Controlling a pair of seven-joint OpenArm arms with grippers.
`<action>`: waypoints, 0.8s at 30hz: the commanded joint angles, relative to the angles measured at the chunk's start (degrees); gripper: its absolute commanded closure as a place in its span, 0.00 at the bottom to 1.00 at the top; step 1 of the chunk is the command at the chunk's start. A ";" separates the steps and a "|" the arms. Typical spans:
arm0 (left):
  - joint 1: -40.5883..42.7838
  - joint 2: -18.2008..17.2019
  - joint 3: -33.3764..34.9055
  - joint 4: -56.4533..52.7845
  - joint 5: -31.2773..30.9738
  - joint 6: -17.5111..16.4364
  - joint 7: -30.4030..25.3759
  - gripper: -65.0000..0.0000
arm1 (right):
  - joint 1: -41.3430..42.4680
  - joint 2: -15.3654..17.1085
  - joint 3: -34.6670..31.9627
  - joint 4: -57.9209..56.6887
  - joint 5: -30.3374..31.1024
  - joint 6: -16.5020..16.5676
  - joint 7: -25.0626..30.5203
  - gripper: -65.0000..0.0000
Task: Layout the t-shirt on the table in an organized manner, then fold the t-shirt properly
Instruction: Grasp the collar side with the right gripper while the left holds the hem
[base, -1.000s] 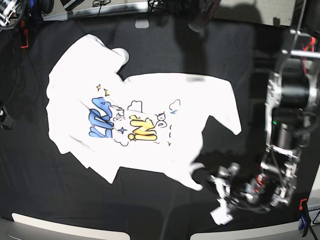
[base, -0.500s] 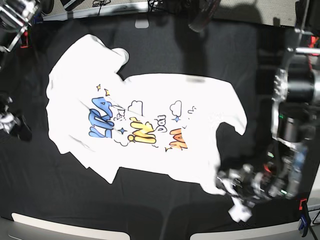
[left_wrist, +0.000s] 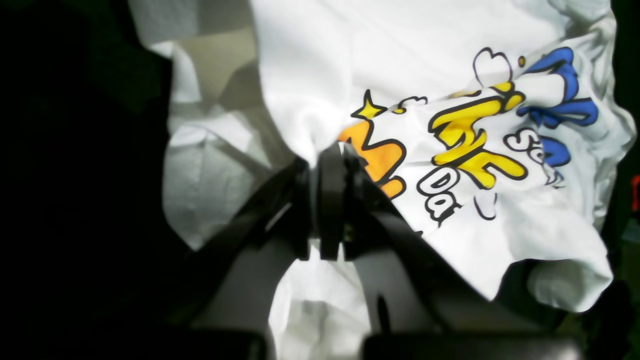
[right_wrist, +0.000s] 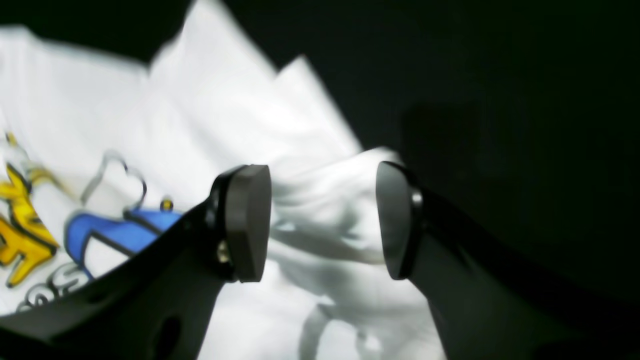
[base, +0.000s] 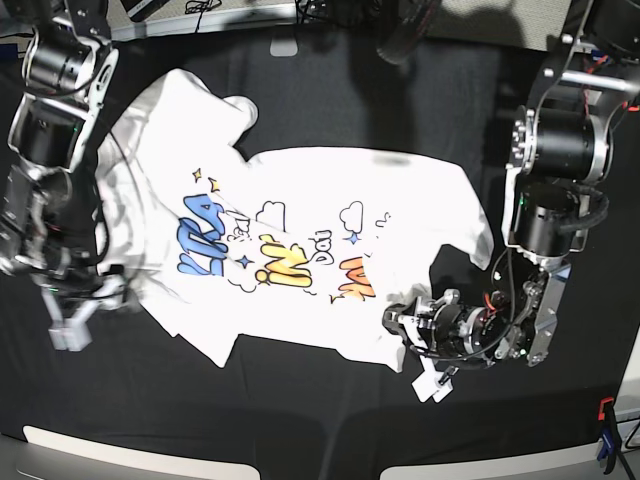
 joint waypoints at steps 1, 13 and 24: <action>-2.16 -0.22 -0.22 0.85 -0.98 -0.24 -0.76 1.00 | 2.08 0.96 -1.51 -1.27 0.13 0.36 1.29 0.50; -2.19 -0.39 -0.22 0.85 -0.94 -0.24 -0.63 1.00 | -0.48 1.01 -7.13 -1.99 2.69 0.36 -10.88 1.00; -2.19 -0.39 -0.22 0.85 -0.96 -0.24 -0.63 1.00 | -21.05 0.96 -7.13 28.35 8.37 0.36 -17.59 1.00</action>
